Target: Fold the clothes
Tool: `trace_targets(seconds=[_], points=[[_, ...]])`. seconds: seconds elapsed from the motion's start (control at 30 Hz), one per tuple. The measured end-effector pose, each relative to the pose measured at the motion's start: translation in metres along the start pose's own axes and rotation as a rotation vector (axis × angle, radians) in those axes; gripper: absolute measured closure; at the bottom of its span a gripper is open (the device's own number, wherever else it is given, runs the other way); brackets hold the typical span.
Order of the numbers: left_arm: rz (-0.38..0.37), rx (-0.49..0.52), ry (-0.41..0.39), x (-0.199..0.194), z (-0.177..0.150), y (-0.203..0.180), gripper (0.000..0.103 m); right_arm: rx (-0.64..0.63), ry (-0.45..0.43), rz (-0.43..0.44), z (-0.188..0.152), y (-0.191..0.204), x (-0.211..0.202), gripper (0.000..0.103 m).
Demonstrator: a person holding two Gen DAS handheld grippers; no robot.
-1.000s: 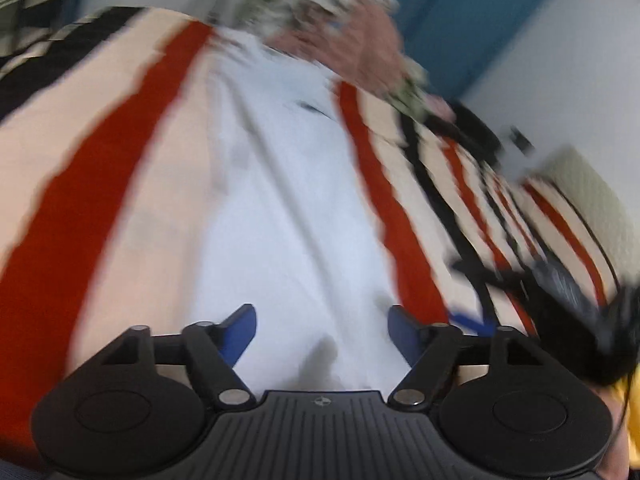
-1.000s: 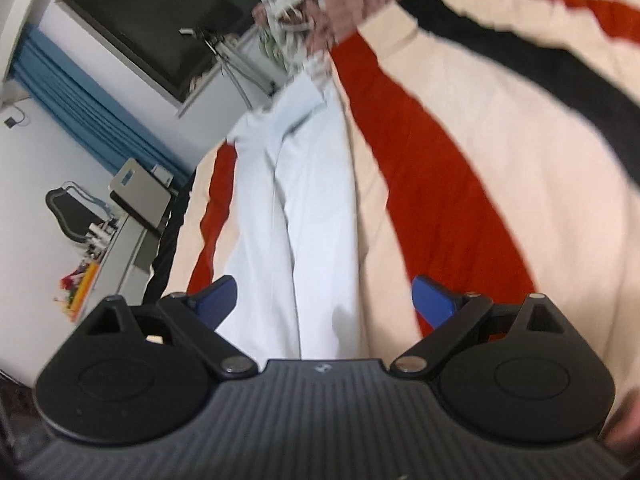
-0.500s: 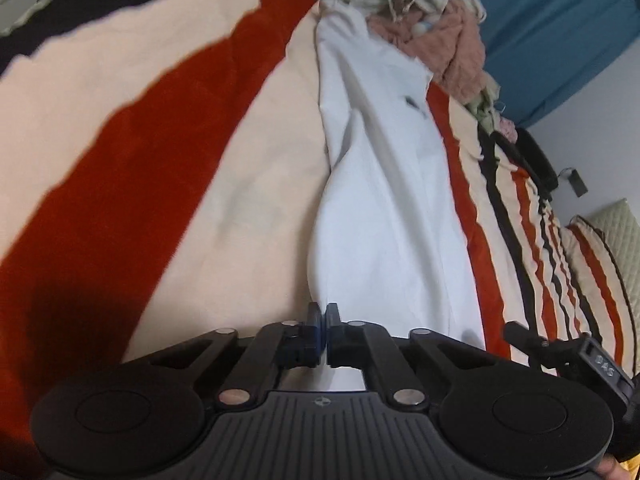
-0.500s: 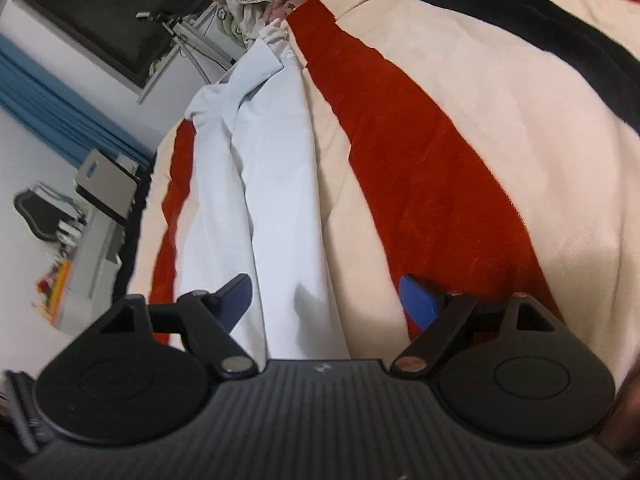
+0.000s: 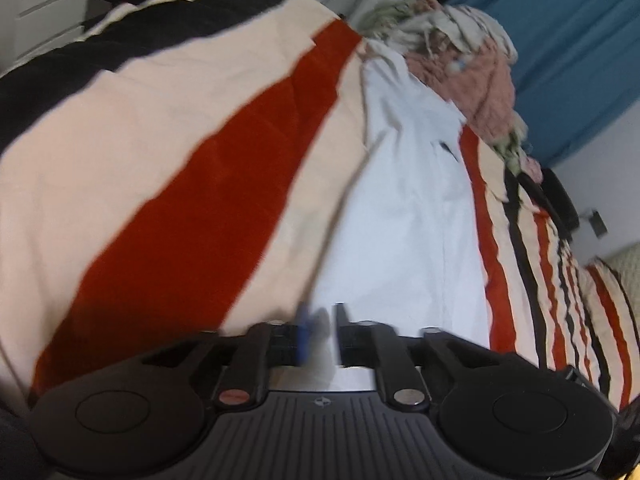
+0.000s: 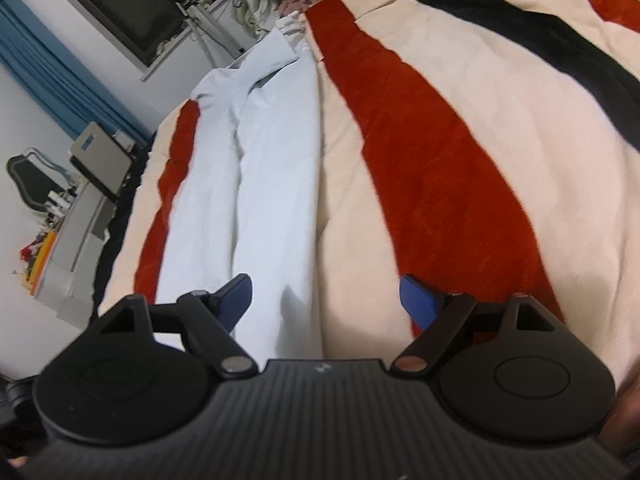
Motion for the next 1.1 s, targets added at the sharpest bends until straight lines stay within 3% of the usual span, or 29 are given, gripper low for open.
trace_targets(seconds=[0.1,0.27,0.33,0.37,0.4,0.43,0.47,0.5,0.63,0.8,1.0,1.1], points=[[-0.017,0.005,0.068,0.018,0.000,0.001,0.044,0.056,0.073,0.072,-0.003,-0.008,0.010,0.030],[-0.063,-0.045,0.111,0.032,0.003,0.008,0.039,0.106,0.146,0.148,-0.010,-0.013,0.017,0.031],[-0.083,-0.062,0.115,0.032,0.003,0.010,0.046,0.126,0.178,0.198,-0.016,-0.013,0.018,0.033],[-0.082,-0.066,0.117,0.033,0.002,0.011,0.065,0.130,0.186,0.201,-0.019,-0.012,0.019,0.039],[-0.078,-0.067,0.120,0.033,0.002,0.010,0.097,0.134,0.195,0.205,-0.023,-0.011,0.019,0.044],[-0.086,-0.073,0.120,0.033,0.001,0.012,0.098,0.138,0.203,0.208,-0.026,-0.010,0.020,0.059],[-0.103,-0.081,0.111,0.032,0.001,0.014,0.099,0.144,0.206,0.210,-0.029,-0.009,0.020,0.083],[-0.123,-0.091,0.096,0.031,0.003,0.016,0.099,0.155,0.179,0.199,-0.030,-0.010,0.016,0.090],[-0.339,-0.140,-0.018,0.005,0.001,0.017,0.100,0.180,0.020,0.223,-0.031,-0.009,-0.014,0.095],[-0.548,-0.186,-0.103,-0.037,0.002,0.002,0.100,0.066,-0.145,0.282,-0.024,0.023,-0.072,0.096],[-0.600,-0.143,-0.162,-0.104,-0.010,-0.027,0.100,0.069,-0.178,0.308,-0.057,0.022,-0.112,0.096],[-0.573,-0.132,-0.169,-0.133,-0.045,-0.030,0.100,0.070,-0.194,0.320,-0.073,0.021,-0.133,0.096]])
Point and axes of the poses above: each gripper's, at about its wrist camera, not at the fingertips, and x roughly the way its jaws point, y to its left, z to its top, the point moved 2 cm from there along x, roughly the way its jaws point, and after that the axes turned 15 degrees about y, right-handed, at the moved point
